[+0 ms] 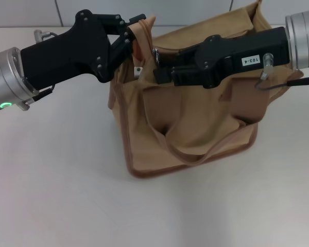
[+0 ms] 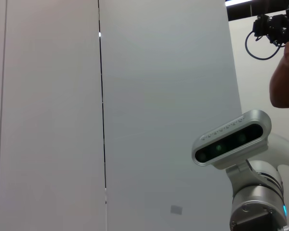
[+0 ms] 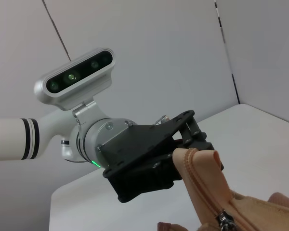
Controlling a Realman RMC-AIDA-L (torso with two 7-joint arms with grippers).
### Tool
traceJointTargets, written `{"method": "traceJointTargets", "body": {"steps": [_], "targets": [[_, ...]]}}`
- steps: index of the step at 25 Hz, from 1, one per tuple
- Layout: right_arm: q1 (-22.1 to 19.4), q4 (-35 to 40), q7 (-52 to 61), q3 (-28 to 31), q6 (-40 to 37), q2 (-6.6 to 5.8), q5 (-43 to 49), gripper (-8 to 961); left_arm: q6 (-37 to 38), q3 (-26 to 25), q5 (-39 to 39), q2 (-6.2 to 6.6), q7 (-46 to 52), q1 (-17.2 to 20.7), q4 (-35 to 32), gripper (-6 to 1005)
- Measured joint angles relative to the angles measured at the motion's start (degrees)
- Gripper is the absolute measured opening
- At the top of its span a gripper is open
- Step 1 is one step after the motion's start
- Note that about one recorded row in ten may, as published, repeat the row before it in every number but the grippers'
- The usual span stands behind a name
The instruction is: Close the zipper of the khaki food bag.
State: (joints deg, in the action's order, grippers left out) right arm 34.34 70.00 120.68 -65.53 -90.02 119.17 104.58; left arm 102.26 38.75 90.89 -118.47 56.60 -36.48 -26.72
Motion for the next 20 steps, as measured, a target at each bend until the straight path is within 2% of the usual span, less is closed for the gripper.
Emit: {"method": "traceJointTargets", "body": {"steps": [6,17,20], "targets": [[0.7,-0.1,0.2,-0.4,0.6,0.01,0.1,289,0.1,0.0,0.0,0.00,0.0,-0.1,0.0,21],[1.9,-3.0,0.5,0.3,-0.7,-0.07,-0.3,276,0.7,0.0,0.0,0.00,0.0,0.1,0.0,21],[1.6,-2.8,0.4,1.1,-1.3,-0.08,-0.8,245,0.9,0.0,0.0,0.00,-0.1,0.1,0.0,21]]}}
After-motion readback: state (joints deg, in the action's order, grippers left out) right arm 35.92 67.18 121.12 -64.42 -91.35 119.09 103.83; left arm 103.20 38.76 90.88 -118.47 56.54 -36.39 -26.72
